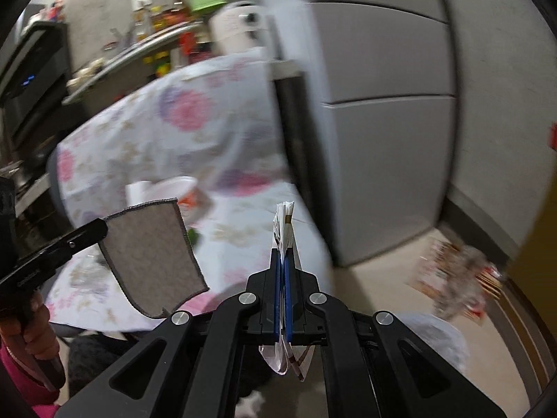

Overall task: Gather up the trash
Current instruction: 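Carry the wrapper and grey cloth to the bin and open both grippers, then move both tools back over the chair toward the remaining trash, then grasp the grey knit glove with the right gripper, then grasp the white milk carton with the left gripper while the right holds the glove, then lift the glove and milk carton and carry both toward the bin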

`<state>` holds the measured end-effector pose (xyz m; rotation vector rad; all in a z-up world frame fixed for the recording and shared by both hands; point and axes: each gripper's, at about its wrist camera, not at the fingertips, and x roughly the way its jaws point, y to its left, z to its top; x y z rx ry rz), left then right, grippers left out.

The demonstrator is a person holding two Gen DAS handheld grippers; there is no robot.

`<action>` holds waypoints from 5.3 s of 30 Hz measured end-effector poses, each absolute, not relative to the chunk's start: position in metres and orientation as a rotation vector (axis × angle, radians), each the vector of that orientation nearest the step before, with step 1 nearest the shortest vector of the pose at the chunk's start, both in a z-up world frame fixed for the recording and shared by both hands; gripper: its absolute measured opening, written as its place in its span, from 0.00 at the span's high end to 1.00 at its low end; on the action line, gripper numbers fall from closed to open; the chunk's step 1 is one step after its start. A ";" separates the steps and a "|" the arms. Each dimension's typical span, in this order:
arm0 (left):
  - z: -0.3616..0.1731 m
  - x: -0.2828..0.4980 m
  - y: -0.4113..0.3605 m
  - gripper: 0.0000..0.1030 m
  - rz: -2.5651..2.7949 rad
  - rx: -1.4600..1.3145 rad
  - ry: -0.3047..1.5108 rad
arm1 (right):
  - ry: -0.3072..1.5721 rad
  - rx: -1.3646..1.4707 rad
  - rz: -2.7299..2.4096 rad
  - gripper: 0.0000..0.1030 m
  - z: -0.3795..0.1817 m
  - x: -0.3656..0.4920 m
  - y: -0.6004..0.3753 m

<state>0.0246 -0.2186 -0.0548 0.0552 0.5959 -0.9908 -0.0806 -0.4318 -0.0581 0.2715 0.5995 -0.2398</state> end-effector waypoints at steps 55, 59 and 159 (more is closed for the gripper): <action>-0.101 0.077 -0.036 0.33 -0.319 0.111 0.679 | 0.684 0.142 0.102 0.47 -0.056 0.067 -0.275; -0.107 0.088 -0.012 0.32 -0.256 0.078 0.686 | 0.734 0.127 0.102 0.45 -0.073 0.081 -0.270; -0.111 0.132 0.070 0.21 -0.083 -0.078 0.709 | 0.957 -0.273 0.293 0.86 -0.166 0.212 -0.157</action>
